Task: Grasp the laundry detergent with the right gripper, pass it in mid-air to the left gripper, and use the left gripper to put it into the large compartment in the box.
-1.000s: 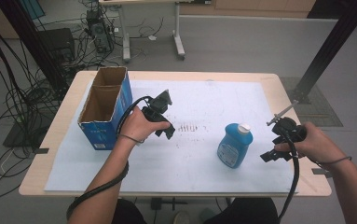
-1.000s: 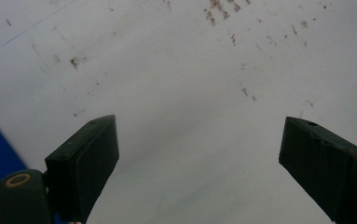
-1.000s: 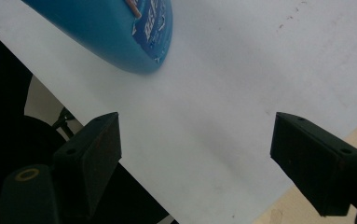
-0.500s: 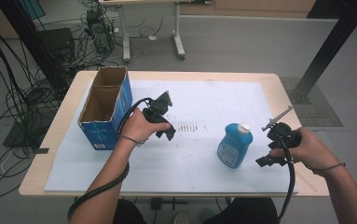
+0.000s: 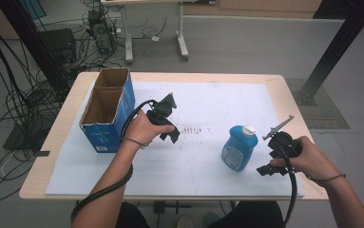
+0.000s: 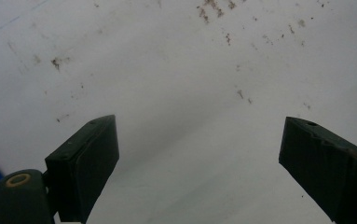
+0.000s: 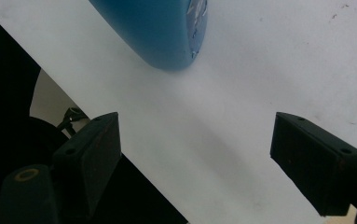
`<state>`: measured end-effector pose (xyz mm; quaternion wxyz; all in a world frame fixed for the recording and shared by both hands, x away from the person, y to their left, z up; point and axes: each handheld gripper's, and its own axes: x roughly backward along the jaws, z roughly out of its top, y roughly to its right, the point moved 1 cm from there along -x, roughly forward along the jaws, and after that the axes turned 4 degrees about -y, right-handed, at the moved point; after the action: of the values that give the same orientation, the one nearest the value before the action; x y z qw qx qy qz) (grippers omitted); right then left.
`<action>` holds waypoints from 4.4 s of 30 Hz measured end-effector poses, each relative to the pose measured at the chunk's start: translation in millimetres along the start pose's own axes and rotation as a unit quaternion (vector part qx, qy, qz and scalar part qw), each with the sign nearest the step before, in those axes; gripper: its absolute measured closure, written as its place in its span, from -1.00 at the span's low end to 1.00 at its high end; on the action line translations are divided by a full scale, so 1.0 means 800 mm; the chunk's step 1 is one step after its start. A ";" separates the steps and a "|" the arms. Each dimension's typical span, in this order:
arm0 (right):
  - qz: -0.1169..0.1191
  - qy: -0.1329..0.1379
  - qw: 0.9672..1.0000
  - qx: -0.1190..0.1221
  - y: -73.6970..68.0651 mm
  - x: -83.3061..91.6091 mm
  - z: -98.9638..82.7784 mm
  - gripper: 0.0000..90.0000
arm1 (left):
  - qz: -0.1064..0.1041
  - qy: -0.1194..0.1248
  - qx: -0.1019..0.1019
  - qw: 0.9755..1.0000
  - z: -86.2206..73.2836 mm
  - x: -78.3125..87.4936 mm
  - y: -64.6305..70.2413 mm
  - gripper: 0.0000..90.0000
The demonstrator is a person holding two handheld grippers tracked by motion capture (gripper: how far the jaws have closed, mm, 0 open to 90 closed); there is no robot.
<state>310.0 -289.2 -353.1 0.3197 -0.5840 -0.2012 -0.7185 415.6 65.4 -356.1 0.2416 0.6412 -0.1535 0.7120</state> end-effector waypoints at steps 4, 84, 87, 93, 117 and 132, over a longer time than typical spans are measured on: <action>0.003 0.002 1.000 -0.003 -0.003 -0.002 -0.002 -0.65 | -0.001 -0.001 0.000 1.000 -0.001 -0.001 0.000 -0.73; 0.012 0.152 0.988 -0.037 -0.039 -0.076 -0.043 -0.68 | -0.001 -0.003 0.009 1.000 -0.017 -0.008 0.005 -0.73; 0.010 0.162 0.986 -0.037 -0.039 -0.077 -0.043 -0.68 | -0.001 -0.003 0.010 1.000 -0.017 -0.007 0.005 -0.72; 0.008 0.177 0.984 -0.033 -0.038 -0.082 -0.044 -0.69 | -0.001 0.000 0.012 1.000 -0.017 -0.008 0.006 -0.72; 0.001 0.269 0.963 -0.026 -0.040 -0.099 -0.040 -0.75 | -0.004 0.000 0.013 1.000 -0.019 -0.010 0.006 -0.72; -0.021 0.307 0.951 -0.024 -0.039 -0.100 -0.039 -0.78 | -0.005 0.005 0.016 1.000 -0.019 -0.007 0.005 -0.72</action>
<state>275.3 -269.9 -435.7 0.3367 -0.3384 -0.0882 -0.8743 400.9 69.2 -363.2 0.2359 0.6421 -0.1374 0.7164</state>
